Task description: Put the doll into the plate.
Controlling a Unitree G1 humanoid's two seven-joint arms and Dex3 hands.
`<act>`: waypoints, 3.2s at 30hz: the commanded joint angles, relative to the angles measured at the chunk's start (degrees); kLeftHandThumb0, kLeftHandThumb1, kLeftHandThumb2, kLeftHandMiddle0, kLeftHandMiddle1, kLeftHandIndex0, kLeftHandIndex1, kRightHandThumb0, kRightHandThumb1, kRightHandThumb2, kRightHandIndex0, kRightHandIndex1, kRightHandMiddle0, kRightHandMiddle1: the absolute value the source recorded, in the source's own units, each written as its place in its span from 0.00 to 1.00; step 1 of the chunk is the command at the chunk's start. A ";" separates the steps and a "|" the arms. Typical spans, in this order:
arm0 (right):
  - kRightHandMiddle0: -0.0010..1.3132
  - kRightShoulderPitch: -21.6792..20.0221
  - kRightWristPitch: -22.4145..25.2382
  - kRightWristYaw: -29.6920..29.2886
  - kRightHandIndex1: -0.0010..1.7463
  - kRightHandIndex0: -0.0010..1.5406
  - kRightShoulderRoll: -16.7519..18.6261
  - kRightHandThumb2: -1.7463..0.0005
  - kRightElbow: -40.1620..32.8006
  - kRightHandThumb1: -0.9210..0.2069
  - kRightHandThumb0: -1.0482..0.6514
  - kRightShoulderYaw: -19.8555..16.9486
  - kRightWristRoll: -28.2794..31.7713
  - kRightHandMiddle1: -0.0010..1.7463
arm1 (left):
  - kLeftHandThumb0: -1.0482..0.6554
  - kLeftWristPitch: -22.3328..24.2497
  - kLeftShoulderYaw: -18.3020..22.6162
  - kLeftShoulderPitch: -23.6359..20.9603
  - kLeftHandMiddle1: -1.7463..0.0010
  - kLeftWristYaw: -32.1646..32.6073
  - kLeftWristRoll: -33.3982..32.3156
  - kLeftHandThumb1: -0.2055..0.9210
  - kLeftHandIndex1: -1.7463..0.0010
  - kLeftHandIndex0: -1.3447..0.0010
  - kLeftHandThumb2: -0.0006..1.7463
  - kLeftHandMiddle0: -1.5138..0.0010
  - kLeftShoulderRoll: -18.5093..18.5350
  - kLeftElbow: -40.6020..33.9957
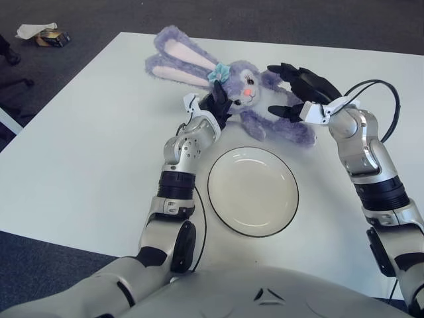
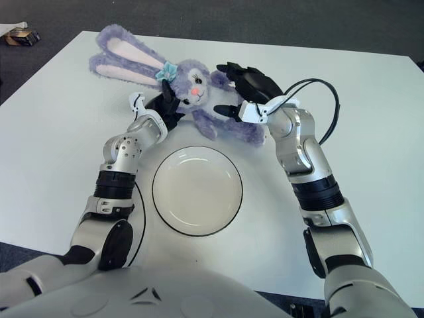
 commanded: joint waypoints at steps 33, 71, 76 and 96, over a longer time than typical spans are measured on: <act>0.00 -6.25 -1.65 -5.02 0.07 0.00 5.51 0.59 16.62 0.00 0.00 3.32 1.23 0.24 | 0.16 0.52 0.66 -0.56 0.11 2.48 1.28 0.93 0.00 1.00 0.45 0.91 -4.69 5.58; 0.00 -15.13 -2.23 -17.78 0.13 0.00 9.18 0.71 36.81 0.00 0.04 10.85 -5.42 0.29 | 0.18 -0.89 2.89 -3.72 0.00 6.12 0.86 0.97 0.00 0.95 0.49 0.74 -5.10 11.99; 0.00 -17.64 -2.83 -18.31 0.17 0.00 8.72 0.72 42.69 0.00 0.06 12.75 -6.75 0.31 | 0.18 -2.36 2.94 -4.45 0.00 6.83 1.50 0.98 0.00 0.92 0.48 0.73 -4.85 13.46; 0.00 -27.10 -9.70 -9.49 0.28 0.00 5.59 0.72 60.28 0.01 0.09 20.80 -8.03 0.38 | 0.18 -7.33 4.32 -6.15 0.00 9.73 1.86 1.00 0.00 0.94 0.50 0.82 -4.48 16.32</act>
